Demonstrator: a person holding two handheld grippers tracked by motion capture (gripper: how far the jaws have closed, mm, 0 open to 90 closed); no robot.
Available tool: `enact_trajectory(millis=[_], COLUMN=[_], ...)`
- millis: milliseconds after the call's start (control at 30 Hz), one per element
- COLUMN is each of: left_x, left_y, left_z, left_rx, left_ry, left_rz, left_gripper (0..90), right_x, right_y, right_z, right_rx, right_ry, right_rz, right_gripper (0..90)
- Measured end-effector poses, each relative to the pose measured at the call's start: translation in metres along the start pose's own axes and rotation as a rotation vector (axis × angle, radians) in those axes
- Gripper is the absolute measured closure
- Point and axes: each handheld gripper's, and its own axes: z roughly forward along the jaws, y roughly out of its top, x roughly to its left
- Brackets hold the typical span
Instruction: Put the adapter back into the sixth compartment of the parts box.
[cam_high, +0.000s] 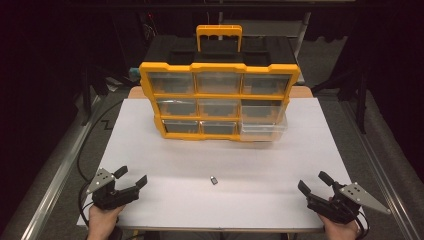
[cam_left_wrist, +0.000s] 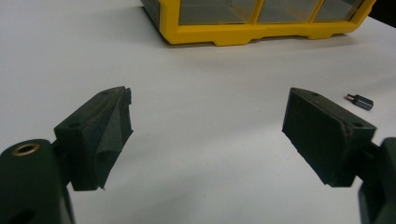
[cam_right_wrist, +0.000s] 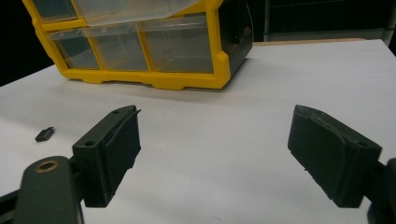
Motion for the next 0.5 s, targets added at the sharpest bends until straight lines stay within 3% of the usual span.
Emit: enact_trajectory(millis=[500], left_x=[-0.0004], left_y=[0.0002], left_z=[0.0005], left_rx=[0.001], left_ry=[-0.005], left_rz=[0.004], left_gripper=[16.7], right_x=[0.0073], right_y=[0.0015], right_z=[0.0091], right_rx=[0.020], right_ry=[0.020], right_rz=[-0.031], right_gripper=[17.6])
